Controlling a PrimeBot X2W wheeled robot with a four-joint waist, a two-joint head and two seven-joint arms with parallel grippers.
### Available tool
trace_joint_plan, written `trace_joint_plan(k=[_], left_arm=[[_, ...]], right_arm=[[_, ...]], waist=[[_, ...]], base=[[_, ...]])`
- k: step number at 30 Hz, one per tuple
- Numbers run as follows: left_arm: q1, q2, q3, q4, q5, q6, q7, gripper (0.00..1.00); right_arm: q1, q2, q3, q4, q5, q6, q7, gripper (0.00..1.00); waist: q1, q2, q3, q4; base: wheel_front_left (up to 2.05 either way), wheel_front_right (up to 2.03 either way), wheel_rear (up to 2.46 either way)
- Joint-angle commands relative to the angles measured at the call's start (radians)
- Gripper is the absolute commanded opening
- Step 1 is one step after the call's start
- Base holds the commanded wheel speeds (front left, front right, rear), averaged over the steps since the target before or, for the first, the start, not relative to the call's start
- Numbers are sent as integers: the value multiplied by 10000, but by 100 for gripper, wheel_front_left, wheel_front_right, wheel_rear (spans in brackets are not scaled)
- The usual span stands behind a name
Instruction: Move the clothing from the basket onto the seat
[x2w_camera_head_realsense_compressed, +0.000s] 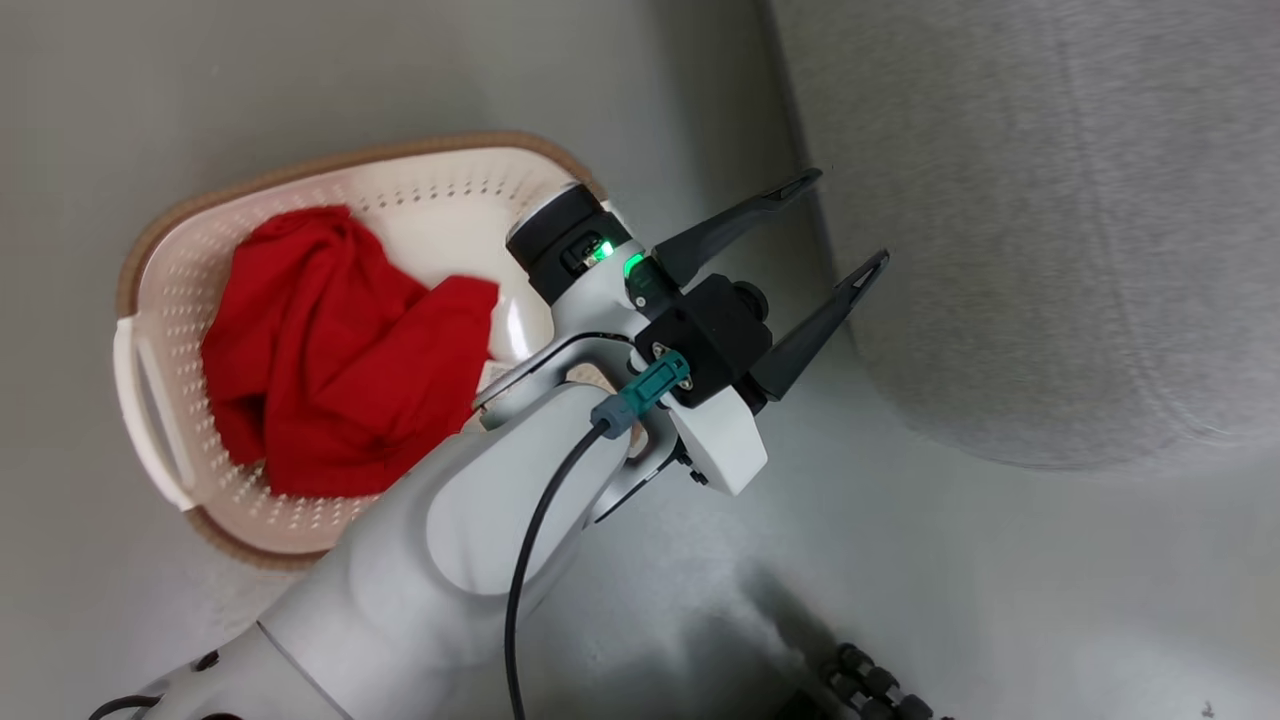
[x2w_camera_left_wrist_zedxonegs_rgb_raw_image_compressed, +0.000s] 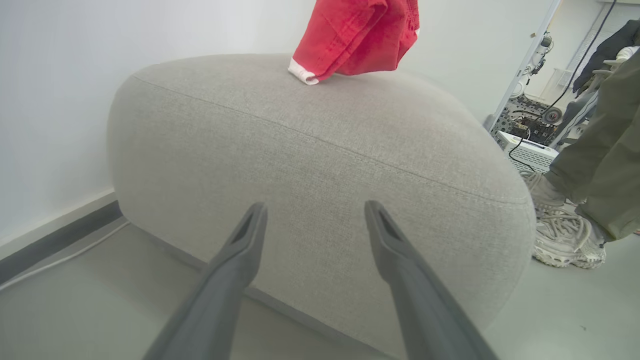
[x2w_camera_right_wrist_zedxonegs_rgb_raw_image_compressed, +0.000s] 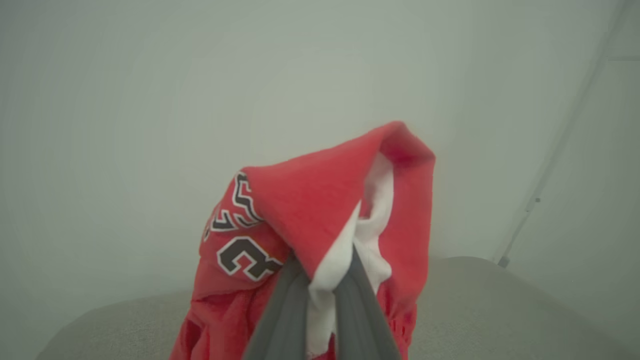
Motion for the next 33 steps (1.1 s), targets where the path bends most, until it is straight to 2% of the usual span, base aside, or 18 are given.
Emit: trace_joint_plan(k=[1, 7, 13, 14, 15, 16, 17, 24, 33], left_arm=[[-194, -64, 90, -272, -54, 102, -47, 100], [-232, -64, -117, -410, -198, 306, -47, 100], [-228, -64, -240, -542, -426, 416, -47, 100], [-223, -64, -247, -556, -469, 428, -47, 100], [-223, -64, -259, -568, -504, 434, -47, 100], [-222, -64, -269, -586, -527, 441, -47, 100], [-208, -64, -269, -602, -558, 449, -47, 100], [180, -65, -95, -738, -743, 446, -47, 100], [1112, -65, 663, -915, -715, 552, -47, 100]], right_arm=[[41, -551, -121, -78, -85, 29, -57, 0], [-372, -424, -722, 1206, -130, 29, -57, 0], [30, 57, 244, 2377, 349, 29, -57, 0], [92, 96, 367, 2553, 512, 29, -57, 16], [185, 122, 535, 2677, 627, 29, -57, 37], [304, 157, 745, 2788, 738, 29, -57, 82], [423, 169, 912, 2836, 828, 29, -57, 100], [1619, 342, 1223, 2915, 1378, 29, -57, 100], [3215, 583, 1624, 2092, 1074, 29, -57, 100]], waist=[[0, 0, 359, 372], [0, 0, 552, 782], [0, 0, 403, 921], [0, 0, 364, 927], [0, 0, 317, 937], [0, 0, 260, 951], [0, 0, 195, 957], [0, 0, -520, 1071], [0, 0, -1746, 1318]], base=[[0, 0, 0], [0, 0, 0], [0, 0, 0], [0, 0, 0], [0, 0, 0], [0, 0, 0], [0, 0, 0], [0, 0, 0], [0, 0, 0]])
